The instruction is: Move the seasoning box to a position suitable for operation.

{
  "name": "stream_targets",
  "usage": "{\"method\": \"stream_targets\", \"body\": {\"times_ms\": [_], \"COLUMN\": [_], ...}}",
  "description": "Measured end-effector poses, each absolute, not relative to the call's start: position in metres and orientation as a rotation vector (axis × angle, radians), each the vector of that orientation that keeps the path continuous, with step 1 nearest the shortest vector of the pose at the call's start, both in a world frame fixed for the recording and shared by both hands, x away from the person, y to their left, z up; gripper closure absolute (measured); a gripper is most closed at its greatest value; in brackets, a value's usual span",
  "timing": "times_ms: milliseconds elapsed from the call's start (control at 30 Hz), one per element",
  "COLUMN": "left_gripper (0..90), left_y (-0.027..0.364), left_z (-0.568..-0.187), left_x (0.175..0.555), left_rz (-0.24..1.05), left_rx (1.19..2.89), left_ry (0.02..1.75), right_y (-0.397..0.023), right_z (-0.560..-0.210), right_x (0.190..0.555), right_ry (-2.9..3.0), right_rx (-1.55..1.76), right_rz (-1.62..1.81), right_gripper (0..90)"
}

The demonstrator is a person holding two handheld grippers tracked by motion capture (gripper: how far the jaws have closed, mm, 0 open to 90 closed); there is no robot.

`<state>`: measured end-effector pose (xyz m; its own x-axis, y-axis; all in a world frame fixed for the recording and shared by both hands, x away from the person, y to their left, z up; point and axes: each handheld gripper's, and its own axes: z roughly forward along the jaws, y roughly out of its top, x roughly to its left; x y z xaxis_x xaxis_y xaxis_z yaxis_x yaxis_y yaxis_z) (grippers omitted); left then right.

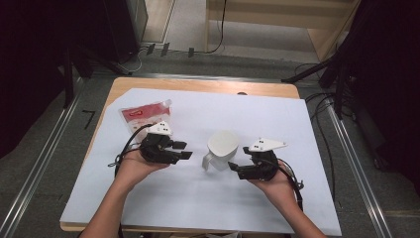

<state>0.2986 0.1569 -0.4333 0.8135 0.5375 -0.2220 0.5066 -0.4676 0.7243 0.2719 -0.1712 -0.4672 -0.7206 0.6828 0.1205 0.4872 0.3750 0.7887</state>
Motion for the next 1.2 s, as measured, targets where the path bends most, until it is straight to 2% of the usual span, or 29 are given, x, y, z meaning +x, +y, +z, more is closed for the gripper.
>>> {"method": "stream_targets", "body": {"times_ms": [133, 233, 333, 400, 433, 467, 500, 600, 833, 967, 1200], "left_gripper": [52.9, 58.4, 63.1, 68.8, 81.4, 81.4, 89.6, 90.0, 90.0, 90.0, 90.0], "left_y": [0.155, 0.155, 0.152, 0.149, 0.149, 0.148, 0.147, 0.144, 0.134, 0.127, 0.116], "left_z": [-0.428, -0.429, -0.433, -0.433, -0.432, -0.432, -0.431, -0.431, -0.440, -0.444, -0.451], "left_x": [0.307, 0.313, 0.313, 0.313, 0.313, 0.314, 0.317, 0.324, 0.325, 0.324, 0.323], "left_rz": [0.012, -0.021, 0.038, 0.062, 0.076, 0.075, 0.065, 0.015, -0.012, -0.034, -0.045], "left_rx": [2.174, 2.176, 2.222, 2.226, 2.232, 2.226, 2.223, 2.214, 2.232, 2.247, 2.271], "left_ry": [0.786, 0.804, 0.803, 0.774, 0.747, 0.733, 0.750, 0.770, 0.724, 0.659, 0.643], "right_y": [-0.178, -0.182, -0.186, -0.188, -0.191, -0.191, -0.193, -0.194, -0.195, -0.194, -0.185], "right_z": [-0.462, -0.458, -0.455, -0.453, -0.453, -0.453, -0.453, -0.453, -0.453, -0.454, -0.455], "right_x": [0.271, 0.272, 0.275, 0.277, 0.277, 0.277, 0.277, 0.276, 0.274, 0.273, 0.272], "right_ry": [2.424, 2.437, 2.460, 2.469, 2.469, 2.469, 2.464, 2.463, 2.435, 2.432, 2.438], "right_rx": [1.030, 1.026, 1.022, 1.024, 1.043, 1.043, 1.042, 1.043, 1.016, 1.065, 1.068], "right_rz": [1.287, 1.294, 1.299, 1.309, 1.323, 1.323, 1.344, 1.353, 1.340, 1.351, 1.361], "right_gripper": [34.6, 43.2, 51.9, 58.7, 62.6, 62.6, 66.5, 70.2, 89.7, 90.0, 90.0]}}
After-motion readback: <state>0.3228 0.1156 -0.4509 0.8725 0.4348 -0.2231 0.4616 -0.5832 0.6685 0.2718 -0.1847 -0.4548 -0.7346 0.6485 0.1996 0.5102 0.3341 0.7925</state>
